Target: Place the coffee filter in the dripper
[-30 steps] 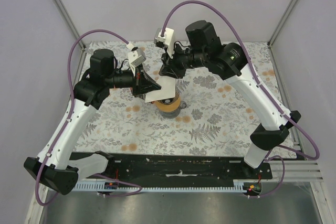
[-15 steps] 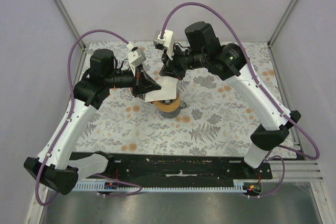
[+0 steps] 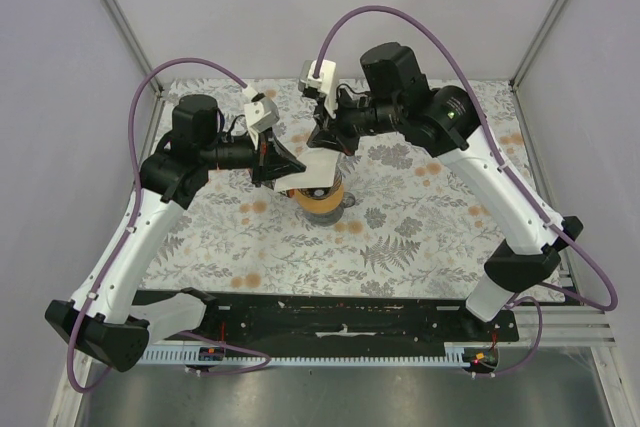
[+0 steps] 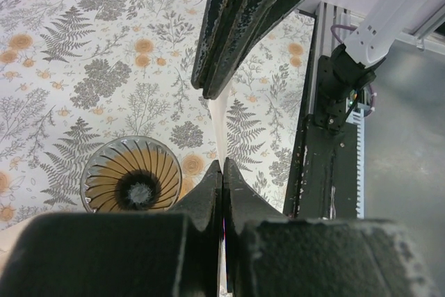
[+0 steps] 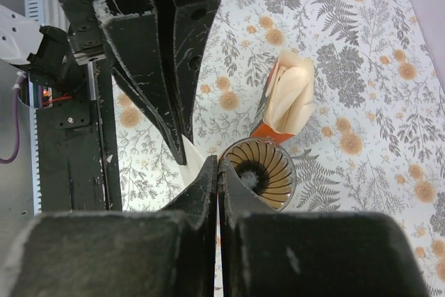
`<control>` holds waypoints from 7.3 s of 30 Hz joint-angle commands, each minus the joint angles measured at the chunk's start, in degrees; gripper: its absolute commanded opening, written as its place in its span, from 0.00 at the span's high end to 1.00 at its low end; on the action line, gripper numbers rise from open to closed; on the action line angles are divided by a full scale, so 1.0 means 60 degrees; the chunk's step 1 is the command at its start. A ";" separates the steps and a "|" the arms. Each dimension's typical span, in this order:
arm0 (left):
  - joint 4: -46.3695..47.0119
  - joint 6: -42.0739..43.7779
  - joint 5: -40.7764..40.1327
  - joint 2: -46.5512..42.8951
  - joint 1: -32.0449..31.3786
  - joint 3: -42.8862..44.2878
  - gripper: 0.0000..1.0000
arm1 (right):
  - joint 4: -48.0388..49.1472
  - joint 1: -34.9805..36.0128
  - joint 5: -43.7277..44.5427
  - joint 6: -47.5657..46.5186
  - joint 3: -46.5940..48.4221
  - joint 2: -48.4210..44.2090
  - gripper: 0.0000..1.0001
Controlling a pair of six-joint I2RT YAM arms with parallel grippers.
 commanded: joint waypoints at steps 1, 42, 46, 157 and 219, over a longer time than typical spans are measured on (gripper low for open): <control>-0.0447 0.1297 0.0137 -0.0244 -0.0025 0.0072 0.98 | -0.0075 -0.0028 -0.0564 -0.0264 -0.0122 -0.0408 0.94; -0.0770 0.2017 0.0181 -0.0186 -0.0069 0.0233 0.98 | -0.0207 -0.0028 -0.0652 -0.0309 -0.0430 -0.0218 0.62; -0.0770 0.2017 0.0152 -0.0186 -0.0069 0.0248 0.98 | -0.0207 -0.0028 -0.0448 -0.0309 -0.0371 -0.0159 0.67; -0.2426 0.5709 0.0020 -0.0259 -0.0230 0.0467 0.98 | -0.0543 -0.0189 -0.1515 -0.1055 -0.0840 0.0149 0.78; -0.0933 0.4260 -0.1942 -0.0273 -0.0303 0.0277 0.98 | -0.0588 0.0134 -0.0244 0.0189 -0.1015 0.0193 1.00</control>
